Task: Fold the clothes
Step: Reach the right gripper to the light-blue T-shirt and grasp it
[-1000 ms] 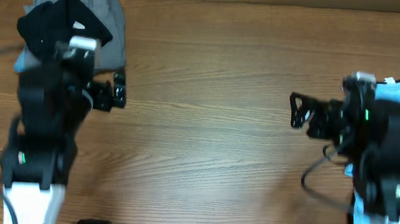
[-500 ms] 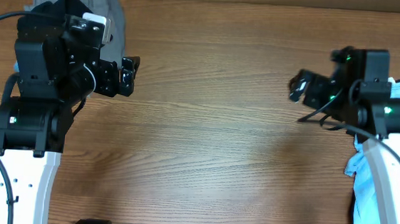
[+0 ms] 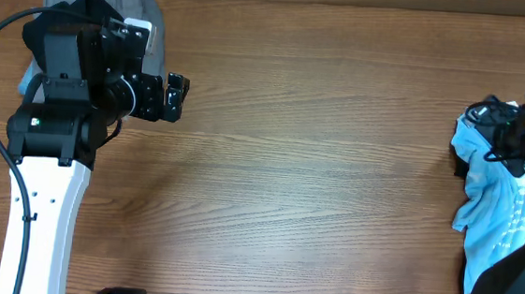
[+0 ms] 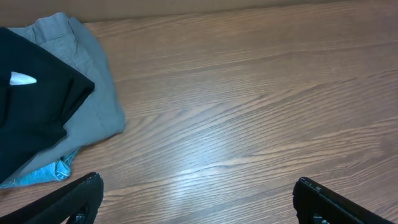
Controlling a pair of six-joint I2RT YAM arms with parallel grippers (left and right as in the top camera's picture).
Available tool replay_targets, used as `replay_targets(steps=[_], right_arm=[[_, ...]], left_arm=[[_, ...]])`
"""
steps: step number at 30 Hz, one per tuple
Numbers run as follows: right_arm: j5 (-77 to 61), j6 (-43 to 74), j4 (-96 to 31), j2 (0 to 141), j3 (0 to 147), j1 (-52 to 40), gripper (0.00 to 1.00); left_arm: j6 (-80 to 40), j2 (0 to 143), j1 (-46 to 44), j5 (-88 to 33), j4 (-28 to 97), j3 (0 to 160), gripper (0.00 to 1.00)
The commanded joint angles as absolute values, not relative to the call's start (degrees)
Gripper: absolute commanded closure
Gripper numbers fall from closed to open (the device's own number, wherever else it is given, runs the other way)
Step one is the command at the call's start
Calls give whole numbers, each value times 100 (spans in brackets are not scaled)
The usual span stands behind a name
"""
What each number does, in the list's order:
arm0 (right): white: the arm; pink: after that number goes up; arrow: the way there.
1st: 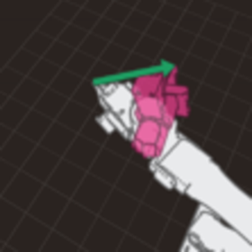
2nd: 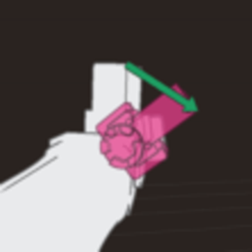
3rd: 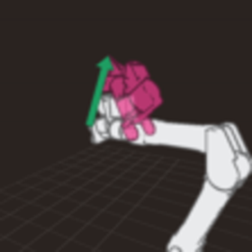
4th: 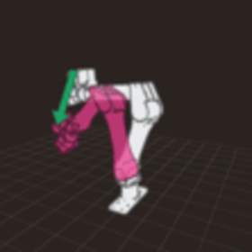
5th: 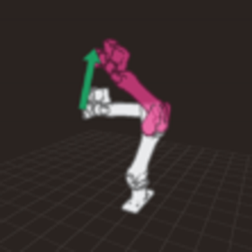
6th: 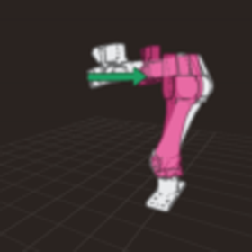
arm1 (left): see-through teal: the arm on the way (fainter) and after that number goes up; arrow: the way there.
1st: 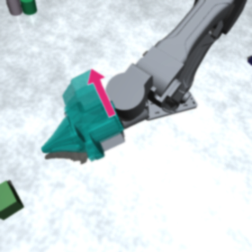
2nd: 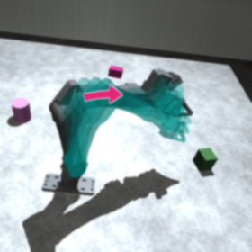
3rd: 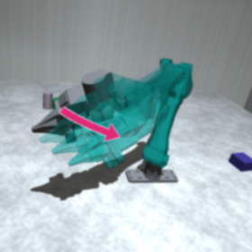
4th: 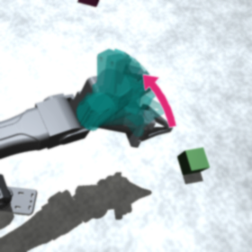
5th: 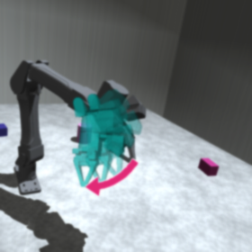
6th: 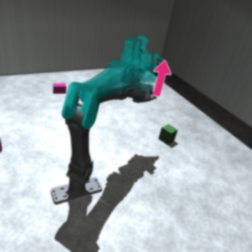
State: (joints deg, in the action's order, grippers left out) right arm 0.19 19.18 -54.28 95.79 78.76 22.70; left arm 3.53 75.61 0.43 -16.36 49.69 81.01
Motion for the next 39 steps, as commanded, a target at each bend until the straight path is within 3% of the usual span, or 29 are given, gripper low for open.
replay_targets(steps=[1,7,16,22,26,33,36,39], right_arm=[[-285,1579,-5454,9819,8020,2355,1],[-209,1570,-5498,10468,8020,2355,19],[600,1671,-5304,10744,8020,2355,31],[541,1673,-5068,10746,7789,2355,45],[510,1673,-4910,10746,7603,2362,45],[438,1826,-4930,10746,7603,2366,69],[421,1848,-4980,10746,7603,2366,92],[379,1870,-5033,10737,7603,2366,96]], left_arm=[[342,7725,73,-1743,4919,8208,0],[342,8027,73,-1745,5076,8206,0],[255,8396,73,-1765,5096,8206,0],[252,8597,73,-1767,5131,8206,0],[158,8663,73,-1767,5144,8206,0],[148,8663,73,-1767,5190,8206,0],[143,8663,73,-1767,5214,8206,0],[123,8663,73,-1767,5229,8206,0]])
